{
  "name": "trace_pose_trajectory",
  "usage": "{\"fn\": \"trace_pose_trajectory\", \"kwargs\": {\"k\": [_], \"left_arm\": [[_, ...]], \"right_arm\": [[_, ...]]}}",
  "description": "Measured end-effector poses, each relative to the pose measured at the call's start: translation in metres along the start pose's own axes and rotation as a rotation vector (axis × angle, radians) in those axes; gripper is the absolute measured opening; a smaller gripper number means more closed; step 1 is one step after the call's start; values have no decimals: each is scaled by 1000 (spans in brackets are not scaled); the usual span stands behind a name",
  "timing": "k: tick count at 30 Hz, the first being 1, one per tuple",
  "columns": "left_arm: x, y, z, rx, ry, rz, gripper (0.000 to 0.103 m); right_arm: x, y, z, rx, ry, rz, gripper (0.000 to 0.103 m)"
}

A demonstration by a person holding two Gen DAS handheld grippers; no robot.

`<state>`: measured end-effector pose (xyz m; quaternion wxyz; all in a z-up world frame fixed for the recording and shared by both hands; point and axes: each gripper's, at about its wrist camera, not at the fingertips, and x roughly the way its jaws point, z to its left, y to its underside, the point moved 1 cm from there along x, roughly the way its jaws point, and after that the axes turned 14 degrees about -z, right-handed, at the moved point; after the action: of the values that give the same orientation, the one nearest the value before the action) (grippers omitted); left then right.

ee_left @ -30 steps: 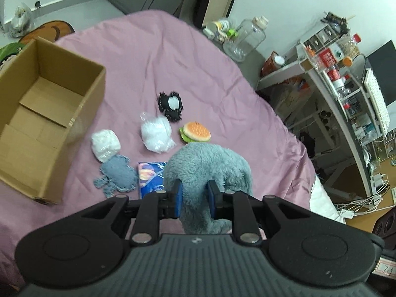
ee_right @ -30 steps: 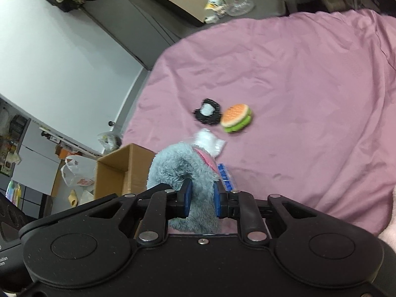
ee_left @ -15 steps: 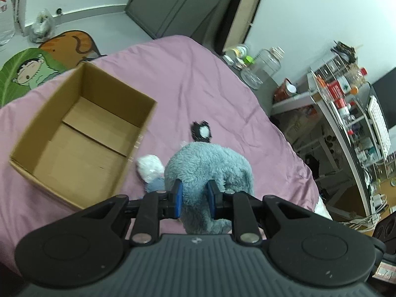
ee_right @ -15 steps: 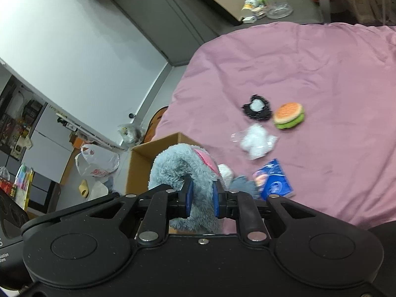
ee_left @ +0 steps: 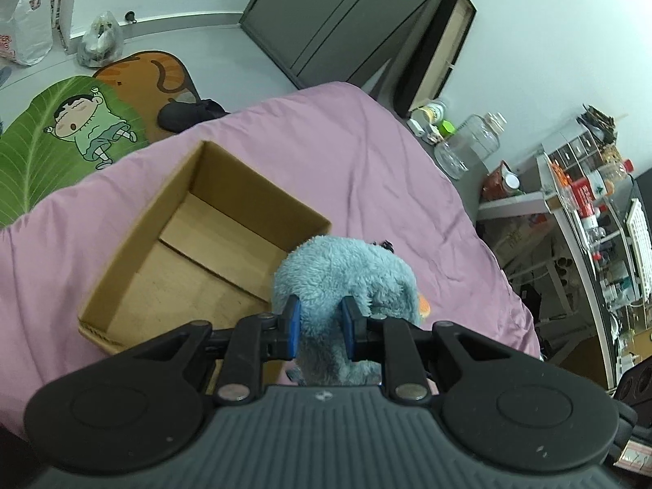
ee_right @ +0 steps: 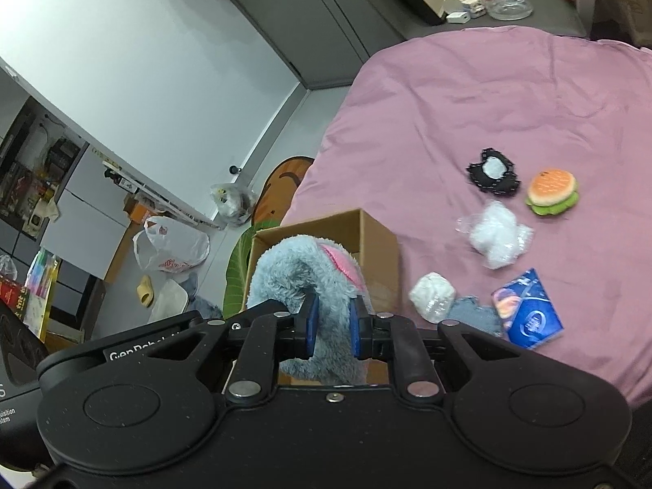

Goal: Organize soft objects
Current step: 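Carry the grey plush with the left gripper over the cardboard box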

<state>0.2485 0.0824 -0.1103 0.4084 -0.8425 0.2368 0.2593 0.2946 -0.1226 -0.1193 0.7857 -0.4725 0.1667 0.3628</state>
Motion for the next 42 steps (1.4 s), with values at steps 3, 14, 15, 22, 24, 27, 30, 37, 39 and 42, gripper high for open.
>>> {"fn": "trace_pose_trajectory", "kwargs": {"k": [3,14,15,22,24,27,30,37,39,42], "left_arm": [[7,-9,8,-2,-10,1,20],[39,-36,46,-24,-66,43,20],[42,-38,49,-24,-71,50,20],[70,-47,56,-3,-100,93,20],[76,-48,56,7,-107,103,20],[84,-50,56,22,-118,115,20],[91,-48,56,30,-134,126,20],[98,-47,61,61,-202,139,21],[97,-47,61,63,-205,138,23],[93,-47,58,74,-219,132,24]], "right_arm": [[14,-1,7,-5,2,12,16],[66,3,26,0,4,64,16],[72,4,27,5,6,69,16],[98,4,23,34,24,96,16],[104,4,22,40,29,103,16],[111,3,22,41,36,112,16],[118,5,20,42,41,130,17],[130,10,15,62,21,167,30],[130,10,15,64,9,173,30],[124,8,14,63,2,166,30]]}}
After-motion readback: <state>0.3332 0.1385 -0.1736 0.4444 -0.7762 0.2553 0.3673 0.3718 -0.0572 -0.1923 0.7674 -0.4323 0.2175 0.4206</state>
